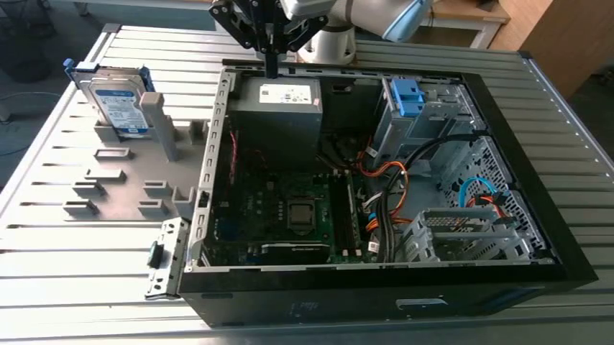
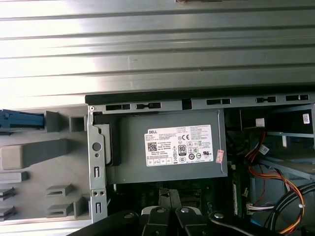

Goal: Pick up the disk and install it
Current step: 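Reach for the disk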

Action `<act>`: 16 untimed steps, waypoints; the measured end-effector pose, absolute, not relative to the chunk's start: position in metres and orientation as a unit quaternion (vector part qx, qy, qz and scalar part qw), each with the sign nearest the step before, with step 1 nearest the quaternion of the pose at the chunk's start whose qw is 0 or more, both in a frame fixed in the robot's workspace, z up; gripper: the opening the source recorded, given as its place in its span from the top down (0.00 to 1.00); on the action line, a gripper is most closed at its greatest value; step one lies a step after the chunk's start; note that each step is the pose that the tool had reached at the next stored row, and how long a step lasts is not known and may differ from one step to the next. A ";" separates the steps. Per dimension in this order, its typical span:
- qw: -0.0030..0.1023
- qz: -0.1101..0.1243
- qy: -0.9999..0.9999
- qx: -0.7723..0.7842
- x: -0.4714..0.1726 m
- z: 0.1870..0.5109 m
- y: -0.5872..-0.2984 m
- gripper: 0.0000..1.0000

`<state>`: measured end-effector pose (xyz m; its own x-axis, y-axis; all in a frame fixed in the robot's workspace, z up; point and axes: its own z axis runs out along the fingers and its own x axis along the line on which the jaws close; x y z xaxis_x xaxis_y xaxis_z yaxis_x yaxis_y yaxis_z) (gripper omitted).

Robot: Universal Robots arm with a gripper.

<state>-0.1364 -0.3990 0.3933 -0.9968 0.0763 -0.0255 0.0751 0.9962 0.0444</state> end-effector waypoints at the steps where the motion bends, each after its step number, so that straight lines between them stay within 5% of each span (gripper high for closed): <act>1: 0.014 0.022 0.999 0.038 -0.137 0.393 -0.399 0.89; 16: 0.014 0.022 0.999 0.038 -0.149 0.393 -0.399 0.89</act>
<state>-0.1491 -0.3989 0.3933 -0.9968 0.0762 -0.0256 0.0750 0.9962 0.0444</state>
